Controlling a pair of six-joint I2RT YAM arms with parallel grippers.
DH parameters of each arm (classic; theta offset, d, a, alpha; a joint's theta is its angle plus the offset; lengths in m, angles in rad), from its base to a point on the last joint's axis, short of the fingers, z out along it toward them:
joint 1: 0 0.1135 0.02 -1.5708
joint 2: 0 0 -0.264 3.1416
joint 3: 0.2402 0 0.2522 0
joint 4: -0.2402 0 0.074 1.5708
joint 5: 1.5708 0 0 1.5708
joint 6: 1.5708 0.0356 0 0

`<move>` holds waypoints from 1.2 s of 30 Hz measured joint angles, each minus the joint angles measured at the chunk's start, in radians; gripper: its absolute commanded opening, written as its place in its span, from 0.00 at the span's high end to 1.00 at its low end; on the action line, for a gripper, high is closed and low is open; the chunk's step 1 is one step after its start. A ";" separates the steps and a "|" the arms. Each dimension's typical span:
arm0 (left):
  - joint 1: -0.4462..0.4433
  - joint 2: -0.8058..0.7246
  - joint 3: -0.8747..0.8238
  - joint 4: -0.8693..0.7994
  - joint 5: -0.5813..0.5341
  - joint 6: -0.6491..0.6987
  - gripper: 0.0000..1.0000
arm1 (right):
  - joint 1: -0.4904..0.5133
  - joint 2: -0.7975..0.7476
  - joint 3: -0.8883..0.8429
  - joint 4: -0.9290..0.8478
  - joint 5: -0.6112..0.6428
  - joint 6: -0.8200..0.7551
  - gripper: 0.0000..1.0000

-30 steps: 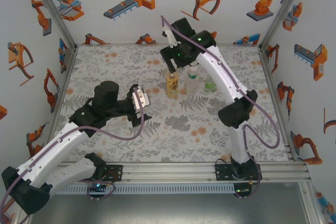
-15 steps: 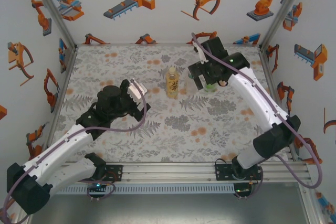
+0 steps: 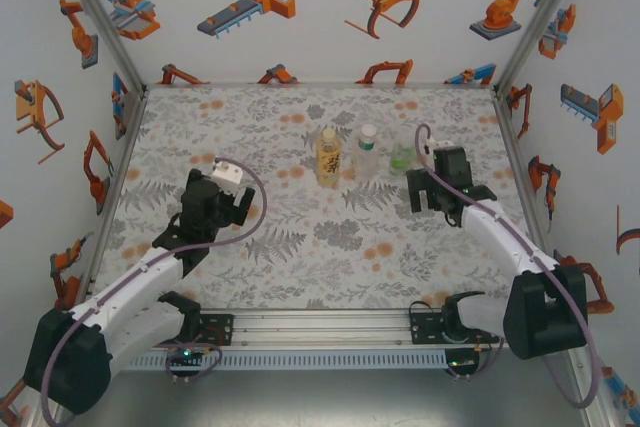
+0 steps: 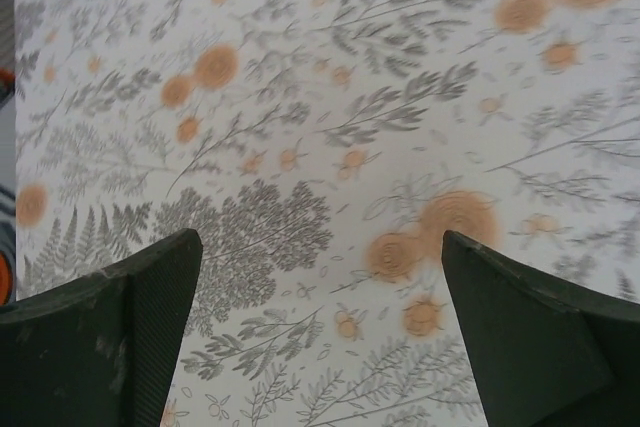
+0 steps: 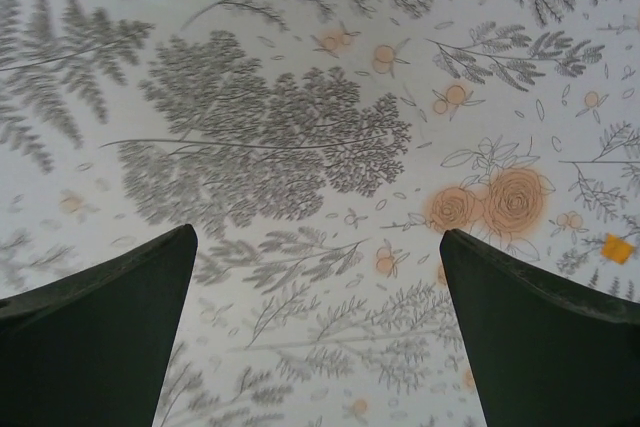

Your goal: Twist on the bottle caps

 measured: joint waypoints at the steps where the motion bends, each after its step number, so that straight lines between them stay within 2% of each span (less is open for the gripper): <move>1: 0.030 0.003 -0.028 0.032 0.002 -0.003 0.03 | -0.024 -0.005 -0.055 0.071 -0.002 0.002 0.01; 7: 0.178 0.078 -0.117 0.203 0.069 -0.023 0.03 | -0.129 0.034 -0.269 0.440 -0.002 0.015 0.01; 15: 0.315 0.290 -0.160 0.511 0.225 -0.069 0.03 | -0.178 0.126 -0.340 0.833 -0.030 0.021 0.01; 21: 0.385 0.468 -0.149 0.698 0.337 -0.103 0.03 | -0.224 0.300 -0.377 1.107 -0.080 0.043 0.01; 25: 0.429 0.583 -0.140 0.782 0.409 -0.130 0.03 | -0.227 0.333 -0.395 1.155 -0.092 0.052 0.01; 27: 0.446 0.605 -0.109 0.742 0.433 -0.144 0.03 | -0.227 0.332 -0.394 1.177 -0.098 0.055 0.01; 31: 0.463 0.610 -0.016 0.698 0.409 -0.185 0.03 | -0.227 0.333 -0.395 1.202 -0.097 0.063 0.01; 36: 0.462 0.609 0.002 0.679 0.388 -0.204 0.03 | -0.228 0.333 -0.392 1.211 -0.096 0.070 0.01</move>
